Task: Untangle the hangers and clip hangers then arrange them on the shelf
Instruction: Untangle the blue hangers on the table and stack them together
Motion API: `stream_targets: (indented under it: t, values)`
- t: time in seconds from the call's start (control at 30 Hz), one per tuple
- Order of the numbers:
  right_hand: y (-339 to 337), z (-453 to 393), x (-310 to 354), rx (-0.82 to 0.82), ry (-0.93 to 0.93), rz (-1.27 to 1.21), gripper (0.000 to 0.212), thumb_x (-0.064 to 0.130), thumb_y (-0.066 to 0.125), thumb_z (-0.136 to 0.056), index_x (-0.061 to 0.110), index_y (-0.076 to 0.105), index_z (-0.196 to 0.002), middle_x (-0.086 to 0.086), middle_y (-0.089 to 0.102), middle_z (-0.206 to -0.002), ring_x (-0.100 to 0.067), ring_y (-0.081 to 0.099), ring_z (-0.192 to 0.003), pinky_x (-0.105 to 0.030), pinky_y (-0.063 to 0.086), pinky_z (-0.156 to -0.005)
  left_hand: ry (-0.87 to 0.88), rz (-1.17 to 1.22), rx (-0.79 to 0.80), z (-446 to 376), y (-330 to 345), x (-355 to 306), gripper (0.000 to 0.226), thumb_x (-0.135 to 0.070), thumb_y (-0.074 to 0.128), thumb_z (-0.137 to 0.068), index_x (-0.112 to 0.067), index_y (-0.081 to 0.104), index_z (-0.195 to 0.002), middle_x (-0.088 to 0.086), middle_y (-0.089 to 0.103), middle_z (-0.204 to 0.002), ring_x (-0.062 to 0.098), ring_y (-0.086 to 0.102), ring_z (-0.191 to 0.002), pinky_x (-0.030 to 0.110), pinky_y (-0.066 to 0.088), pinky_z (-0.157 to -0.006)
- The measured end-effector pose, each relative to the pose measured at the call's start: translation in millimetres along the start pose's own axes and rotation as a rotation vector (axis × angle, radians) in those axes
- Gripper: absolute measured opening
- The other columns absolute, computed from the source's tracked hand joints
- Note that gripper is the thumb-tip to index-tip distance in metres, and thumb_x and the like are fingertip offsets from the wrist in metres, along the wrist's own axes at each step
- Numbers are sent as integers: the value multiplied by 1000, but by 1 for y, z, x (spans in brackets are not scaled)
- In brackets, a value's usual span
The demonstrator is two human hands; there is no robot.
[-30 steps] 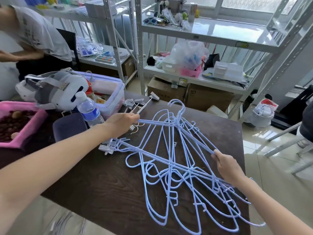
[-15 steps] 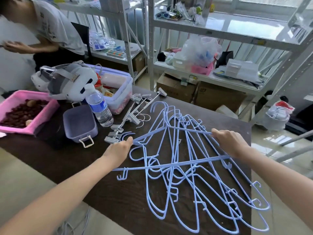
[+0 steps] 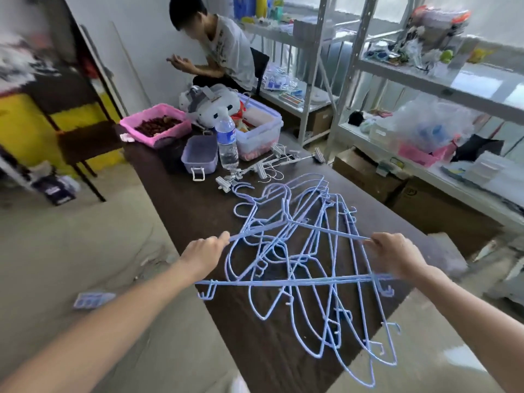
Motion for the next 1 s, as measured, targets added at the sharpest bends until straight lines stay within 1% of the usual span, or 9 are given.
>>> stream_targets:
  t: [0.2,0.37,0.5,0.6,0.67,0.73,0.83,0.9,1.0]
  values:
    - [-17,-25,9,30,82,-339,35,28,61,-88,5,54,-64,-8,51,-65,-22,47,-69,-30,30,-54,-169,-48,-38,13,-22,26,35,-22,23,-100,-14,34,-132,14,63,-113,38,63,-102,45,49,-81]
    - [-31,-56,19,90,102,-539,38,26,67,-84,9,50,-55,-4,40,-51,-16,37,-48,-24,29,-49,-239,-38,-63,14,-30,36,32,-19,23,-99,-11,37,-127,17,65,-109,39,64,-99,45,49,-78]
    - [-31,-72,15,203,233,-1119,27,25,58,-90,5,57,-73,-2,42,-46,-14,51,-41,-22,48,-41,-331,28,-47,18,-32,44,28,-15,22,-98,-10,37,-122,18,63,-109,39,63,-97,44,48,-78]
    - [-27,-79,34,395,287,-1715,39,29,38,-99,14,49,-65,3,52,-35,-11,71,-55,-31,60,-53,-384,78,-61,15,-33,40,24,-12,23,-97,-11,38,-116,17,65,-106,38,63,-92,44,48,-75]
    - [-39,-92,51,420,260,-2053,52,30,35,-99,16,49,-51,3,51,-35,-12,69,-54,-32,60,-62,-425,125,-106,9,-36,34,20,-10,23,-97,-11,39,-110,16,65,-108,39,64,-90,42,46,-71]
    - [-65,-108,67,418,206,-2257,57,26,34,-97,17,40,-42,5,40,-32,-9,50,-36,-21,49,-59,-486,179,-149,-1,-39,25,17,-12,24,-97,-12,39,-105,16,66,-108,39,64,-89,40,42,-65]
    - [-127,-133,87,362,60,-2220,37,17,45,-76,18,29,-42,5,27,-29,-7,28,-27,-13,30,-39,-578,313,-192,-23,-42,6,17,-18,27,-98,-10,42,-98,23,64,-98,41,62,-88,42,43,-67]
    - [-176,-141,105,326,-100,-2112,33,17,47,-66,19,27,-40,5,24,-29,-7,23,-24,-11,24,-28,-637,438,-205,-39,-49,-10,24,-15,33,-98,-7,49,-112,27,58,-107,41,57,-99,44,44,-84]
    - [-233,-128,134,199,-378,-1897,58,14,39,-93,21,33,-35,9,26,-30,-6,21,-25,-13,19,-29,-686,654,-343,-56,-87,-32,43,1,40,-89,-10,47,-130,22,50,-123,35,49,-113,38,39,-100]
Point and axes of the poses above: each hand's wrist, its own z-axis away from the middle knuckle, its own y-axis out of the palm, x = y × z, the point moved 8 cm from there along -z, towards the middle knuckle
